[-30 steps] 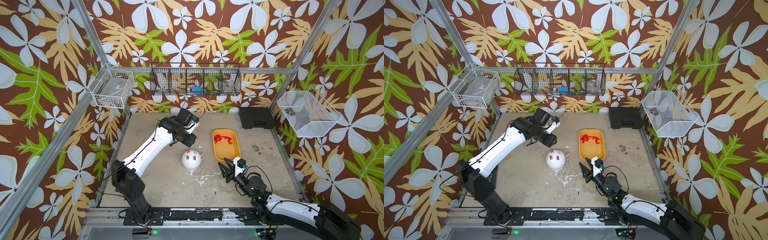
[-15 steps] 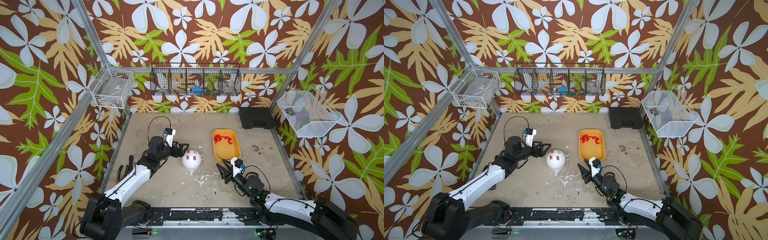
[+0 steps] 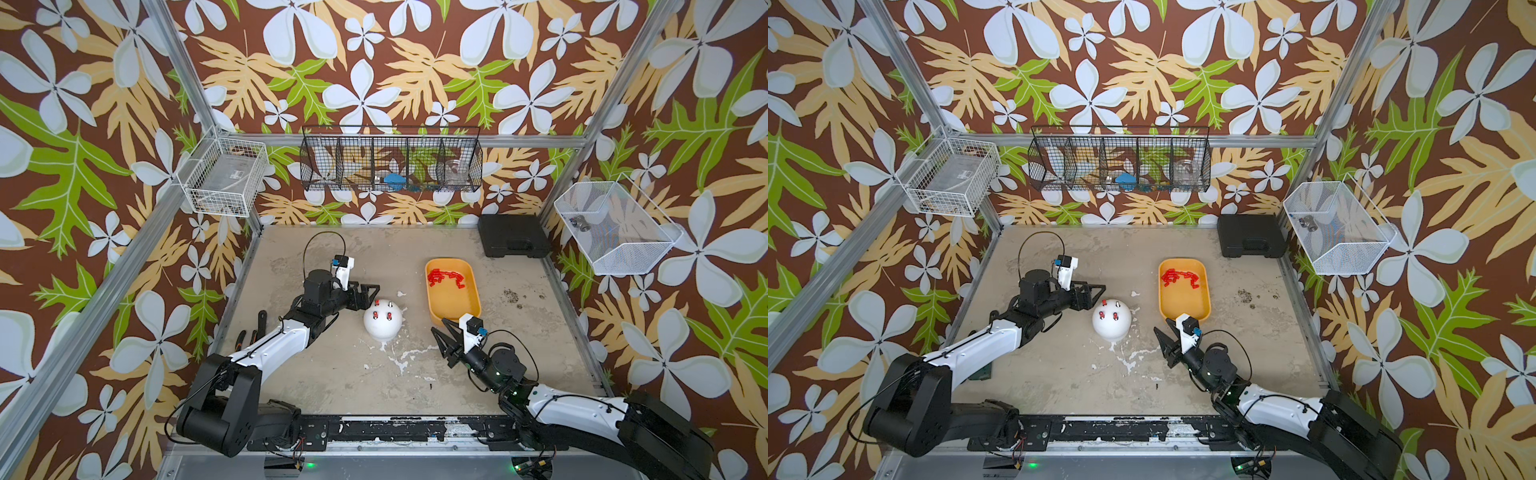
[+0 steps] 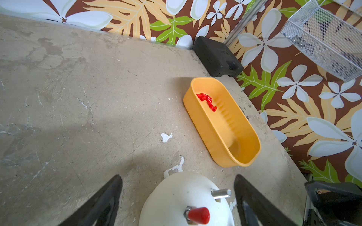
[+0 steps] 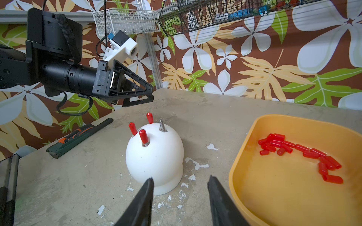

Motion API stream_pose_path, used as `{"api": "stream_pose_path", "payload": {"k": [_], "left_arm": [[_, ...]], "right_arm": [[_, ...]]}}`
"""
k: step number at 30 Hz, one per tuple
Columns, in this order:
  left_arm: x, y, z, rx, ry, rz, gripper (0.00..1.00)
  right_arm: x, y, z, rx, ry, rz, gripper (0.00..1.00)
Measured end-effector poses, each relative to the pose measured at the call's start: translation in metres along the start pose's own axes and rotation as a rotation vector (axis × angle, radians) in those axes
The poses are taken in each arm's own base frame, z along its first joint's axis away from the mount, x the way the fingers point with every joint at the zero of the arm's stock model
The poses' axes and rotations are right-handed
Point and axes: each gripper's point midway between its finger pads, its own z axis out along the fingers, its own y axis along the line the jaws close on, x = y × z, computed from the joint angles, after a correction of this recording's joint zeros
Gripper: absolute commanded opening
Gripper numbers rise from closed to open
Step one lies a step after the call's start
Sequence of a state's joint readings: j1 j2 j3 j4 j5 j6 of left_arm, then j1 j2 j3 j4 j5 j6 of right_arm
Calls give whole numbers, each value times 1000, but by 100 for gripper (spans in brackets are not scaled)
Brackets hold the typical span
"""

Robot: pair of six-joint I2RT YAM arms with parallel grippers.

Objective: Cover the protruding screws with screw protection sleeves
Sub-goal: Attach the screw protection sleeve to the screw, then pick up the screw protection sleeve from the storage box.

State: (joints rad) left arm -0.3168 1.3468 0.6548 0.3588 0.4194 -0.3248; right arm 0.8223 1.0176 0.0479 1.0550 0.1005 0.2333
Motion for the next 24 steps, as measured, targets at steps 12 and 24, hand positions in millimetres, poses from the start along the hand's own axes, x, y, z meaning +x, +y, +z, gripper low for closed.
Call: {"api": "stream_pose_path", "payload": {"k": [12,24], "left_arm": [[29,18,4,-41,31,-14,89],[-28,-11,-36,-24,-175,19,100]], "right_arm": [[-40,-4,-3,41,-109,18,51],[-124,-4,16,101,-155,8,58]]}}
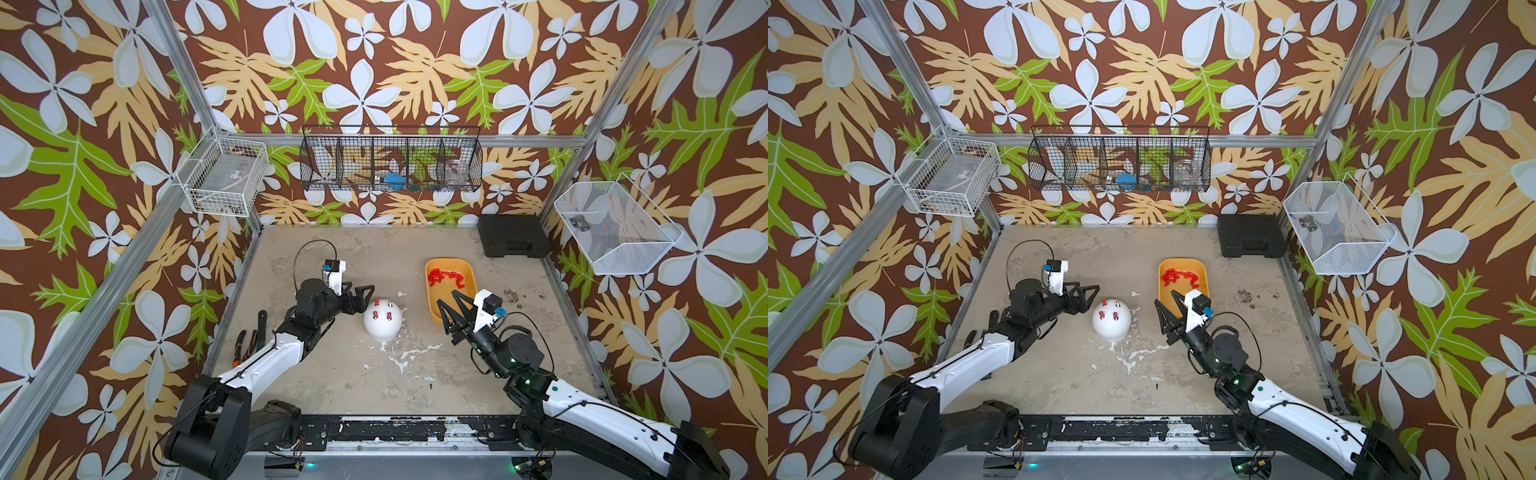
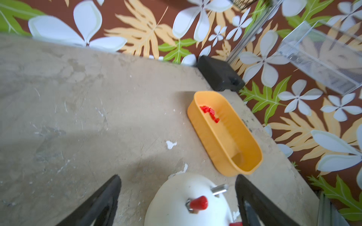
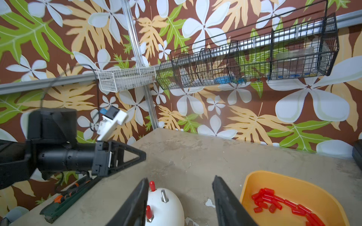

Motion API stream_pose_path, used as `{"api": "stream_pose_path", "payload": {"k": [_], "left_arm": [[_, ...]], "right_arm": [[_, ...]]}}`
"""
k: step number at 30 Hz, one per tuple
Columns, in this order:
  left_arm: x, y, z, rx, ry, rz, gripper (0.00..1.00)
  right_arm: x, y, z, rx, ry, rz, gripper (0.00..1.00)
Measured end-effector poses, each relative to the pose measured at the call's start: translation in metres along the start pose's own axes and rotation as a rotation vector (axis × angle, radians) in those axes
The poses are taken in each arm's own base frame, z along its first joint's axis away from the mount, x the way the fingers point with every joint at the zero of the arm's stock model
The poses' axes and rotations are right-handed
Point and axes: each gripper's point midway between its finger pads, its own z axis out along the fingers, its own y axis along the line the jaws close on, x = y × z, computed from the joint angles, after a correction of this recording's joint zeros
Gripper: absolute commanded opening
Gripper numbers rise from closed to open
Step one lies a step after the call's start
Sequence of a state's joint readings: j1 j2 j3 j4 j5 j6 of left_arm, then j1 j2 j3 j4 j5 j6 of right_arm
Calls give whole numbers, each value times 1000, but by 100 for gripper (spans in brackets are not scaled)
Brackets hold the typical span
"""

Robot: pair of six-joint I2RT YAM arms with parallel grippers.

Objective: Cover the protruding screws with screw protection sleeves
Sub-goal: Pick up the screw protection sleeve from the storage box.

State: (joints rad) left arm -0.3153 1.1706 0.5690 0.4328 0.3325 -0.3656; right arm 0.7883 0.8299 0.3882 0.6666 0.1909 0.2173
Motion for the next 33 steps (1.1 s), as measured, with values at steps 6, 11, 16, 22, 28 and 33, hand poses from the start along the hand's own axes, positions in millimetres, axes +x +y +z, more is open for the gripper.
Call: {"api": "stream_pose_path", "payload": {"k": [6,11,16,22,28,33], "left_arm": [[-64,-16,-38,-42,-224,-55,100],[-67,-22,-35,-105,-196,-94,87],[-35,-24,-29,-140,-89,-89,77],[-8,-73,-27,-38,-2,31,80],[-6,-84,-31,-6,-10,93,81],[1,-81,-28,-12,8,113,80]], "right_arm": [[-35,-80,77,190,135,109,44],[25,-114,127,263,445,150,41],[105,-170,126,401,709,224,39],[161,-188,137,423,881,255,37],[192,-197,146,430,966,276,38],[210,-200,145,438,1004,283,37]]}}
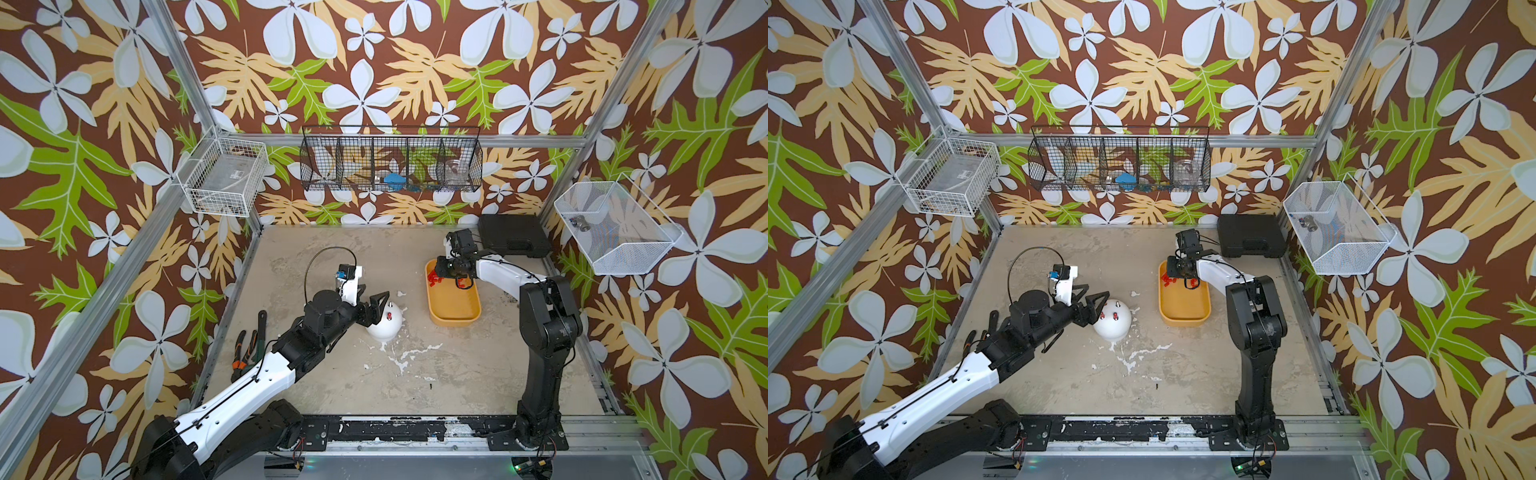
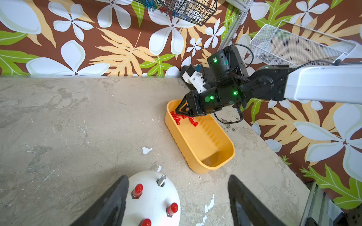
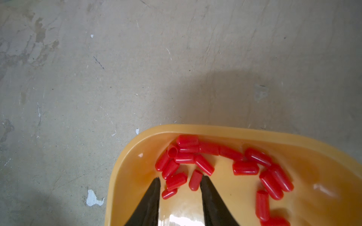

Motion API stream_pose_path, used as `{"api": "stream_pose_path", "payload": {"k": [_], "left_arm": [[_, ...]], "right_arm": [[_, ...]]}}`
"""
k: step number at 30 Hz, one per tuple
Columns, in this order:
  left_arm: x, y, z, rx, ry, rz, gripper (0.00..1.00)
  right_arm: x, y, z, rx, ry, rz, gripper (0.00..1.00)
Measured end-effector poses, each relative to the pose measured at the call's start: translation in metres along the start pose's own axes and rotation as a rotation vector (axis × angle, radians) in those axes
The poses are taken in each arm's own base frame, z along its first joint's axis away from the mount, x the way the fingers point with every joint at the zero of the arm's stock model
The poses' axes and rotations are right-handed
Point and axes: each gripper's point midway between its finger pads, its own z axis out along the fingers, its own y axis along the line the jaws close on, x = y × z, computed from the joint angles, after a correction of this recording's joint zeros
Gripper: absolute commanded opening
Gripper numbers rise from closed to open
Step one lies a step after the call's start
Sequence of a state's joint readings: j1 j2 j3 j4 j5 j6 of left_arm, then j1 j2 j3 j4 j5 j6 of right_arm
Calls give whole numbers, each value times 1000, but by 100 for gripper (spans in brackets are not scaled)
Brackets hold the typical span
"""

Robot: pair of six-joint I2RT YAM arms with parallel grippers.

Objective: Cover the protruding screws with screw protection sleeves
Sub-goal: Pick up the screw protection sleeve from the storage box.

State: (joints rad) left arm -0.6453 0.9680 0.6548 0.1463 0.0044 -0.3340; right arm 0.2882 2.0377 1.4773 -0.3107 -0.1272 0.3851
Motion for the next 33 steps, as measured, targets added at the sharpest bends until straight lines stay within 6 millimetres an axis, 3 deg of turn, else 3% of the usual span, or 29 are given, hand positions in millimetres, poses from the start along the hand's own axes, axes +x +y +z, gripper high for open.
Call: {"api": "stream_pose_path", "payload": {"k": [8,16,21,26,33], "left_arm": [[4,1,3,0,15,23,81],[9,2,6,-6,30,32,80],[11,3,8,-8,36,32,80],[14,5,10,-13,46,31,80],[14,8,10,-27,35,15,80]], "right_arm": [[20,-10,22,32,72,1,35],[24,-17,28,59,82,-11,12],[24,-17,27,57,78,-12,9],[21,-14,18,53,68,-14,4],[0,-4,-20,27,-15,-20,0]]}}
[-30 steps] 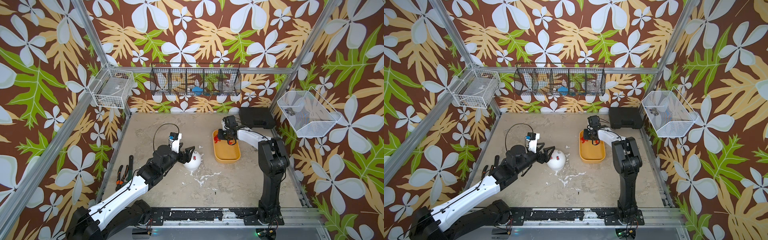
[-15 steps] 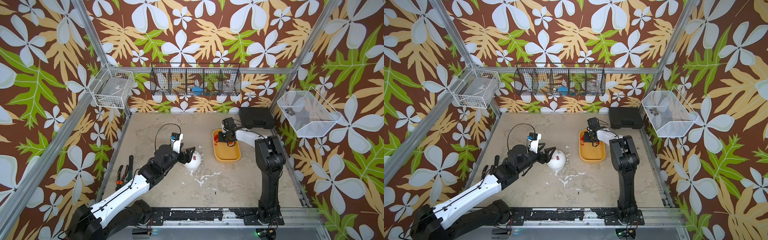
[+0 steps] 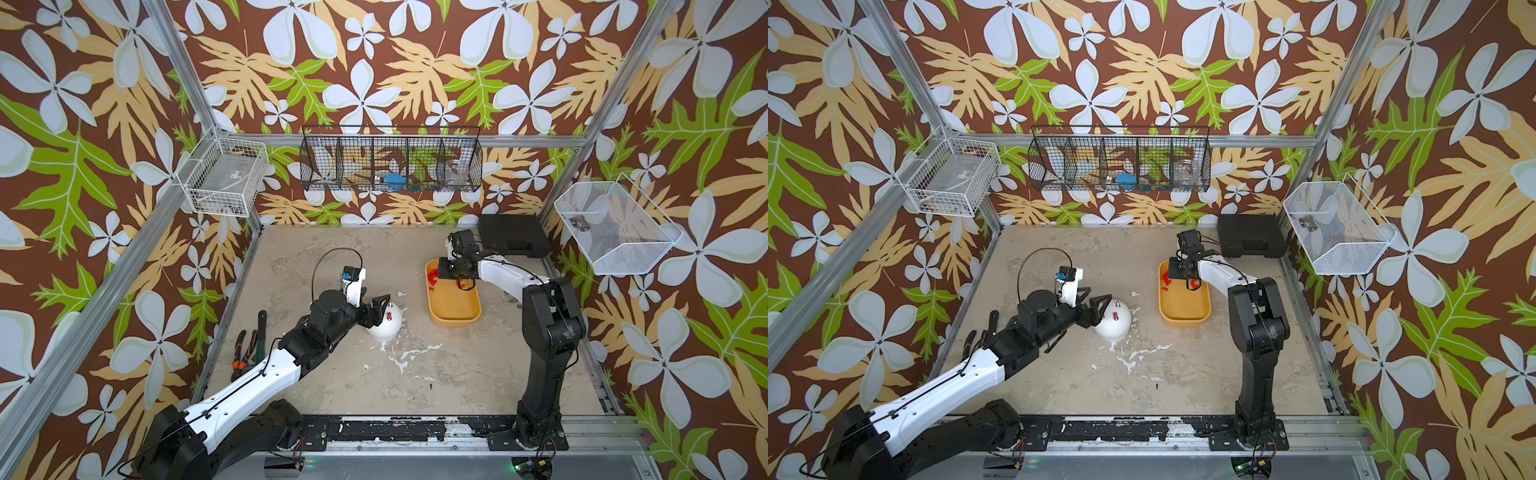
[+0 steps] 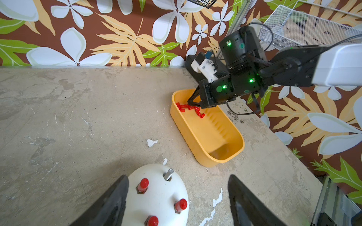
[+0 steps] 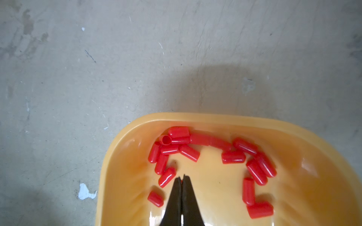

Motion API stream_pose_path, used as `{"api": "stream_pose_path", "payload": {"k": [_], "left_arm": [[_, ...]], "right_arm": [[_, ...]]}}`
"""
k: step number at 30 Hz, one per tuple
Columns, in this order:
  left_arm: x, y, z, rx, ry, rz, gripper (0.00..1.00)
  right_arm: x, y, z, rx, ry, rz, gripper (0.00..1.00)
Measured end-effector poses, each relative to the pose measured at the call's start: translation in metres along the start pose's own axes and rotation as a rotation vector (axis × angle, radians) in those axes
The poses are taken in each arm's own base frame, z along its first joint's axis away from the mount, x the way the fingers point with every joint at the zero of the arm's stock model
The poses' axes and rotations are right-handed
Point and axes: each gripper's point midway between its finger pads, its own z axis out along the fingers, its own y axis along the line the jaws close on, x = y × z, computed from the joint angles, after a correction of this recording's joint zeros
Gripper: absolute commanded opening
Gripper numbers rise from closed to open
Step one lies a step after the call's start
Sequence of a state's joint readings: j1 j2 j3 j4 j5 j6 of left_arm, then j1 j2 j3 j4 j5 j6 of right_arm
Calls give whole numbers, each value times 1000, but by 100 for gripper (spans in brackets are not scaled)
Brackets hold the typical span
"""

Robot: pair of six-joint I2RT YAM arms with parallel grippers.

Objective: Cover the protruding screws with screw protection sleeves
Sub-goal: Pick up the screw protection sleeve from the storage box, then place the screw protection sleeve at the center of the board.

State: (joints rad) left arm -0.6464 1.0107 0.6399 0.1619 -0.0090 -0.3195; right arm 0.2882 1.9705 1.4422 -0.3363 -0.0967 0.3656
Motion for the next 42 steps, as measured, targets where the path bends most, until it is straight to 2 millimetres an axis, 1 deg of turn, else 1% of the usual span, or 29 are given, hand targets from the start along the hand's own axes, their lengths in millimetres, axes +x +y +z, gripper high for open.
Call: {"api": "stream_pose_path", "payload": {"k": [4,6,7,9,11,12,13,15,18,19,20,21,24,25,27,30,34,35,37,39,41,42], "left_arm": [[-2,2,-1,-10,-14,-13,80],[-3,2,-2,-11,-20,-14,81],[-4,2,-3,-13,-25,-16,81],[-5,5,-6,-24,-39,-20,81],[-1,9,-9,-40,-41,-25,81],[2,13,-10,-51,-42,-28,81],[6,15,-11,-59,-39,-36,80],[13,20,-15,-75,-36,-45,80],[21,27,-24,-89,-51,-55,80],[25,31,-28,-98,-60,-59,81],[30,34,-32,-105,-67,-69,80],[34,37,-34,-109,-68,-73,81],[48,45,-42,-120,-78,-75,80],[52,46,-44,-119,-82,-79,81],[55,48,-46,-116,-94,-79,81],[62,52,-49,-123,-100,-80,81],[73,57,-48,-132,-87,-78,82],[76,58,-46,-135,-79,-78,82],[79,59,-43,-140,-66,-76,83],[81,60,-42,-143,-59,-75,84],[82,60,-40,-147,-55,-70,85],[82,61,-40,-150,-53,-67,85]], "right_arm": [[2,1,-13,-7,-10,-2,0],[12,5,-25,-22,-7,-9,0],[18,11,-35,-39,-9,-19,0],[31,31,-59,-92,-25,-53,0],[49,55,-89,-163,-52,-99,1],[58,66,-100,-200,-62,-123,1],[71,79,-112,-243,-67,-150,2],[105,101,-129,-329,-43,-207,2],[166,131,-148,-454,11,-308,2],[189,139,-154,-506,40,-343,2],[208,143,-156,-545,61,-368,2],[222,142,-154,-563,79,-374,2],[262,130,-139,-590,155,-357,2],[271,127,-135,-600,176,-358,2],[280,127,-130,-613,198,-360,2],[283,128,-117,-591,224,-367,4],[277,127,-99,-531,229,-399,9],[276,127,-95,-516,231,-410,11],[276,126,-89,-496,243,-420,20],[275,126,-85,-482,241,-438,24],[274,125,-81,-467,244,-443,33],[273,125,-80,-462,244,-449,34]]}}
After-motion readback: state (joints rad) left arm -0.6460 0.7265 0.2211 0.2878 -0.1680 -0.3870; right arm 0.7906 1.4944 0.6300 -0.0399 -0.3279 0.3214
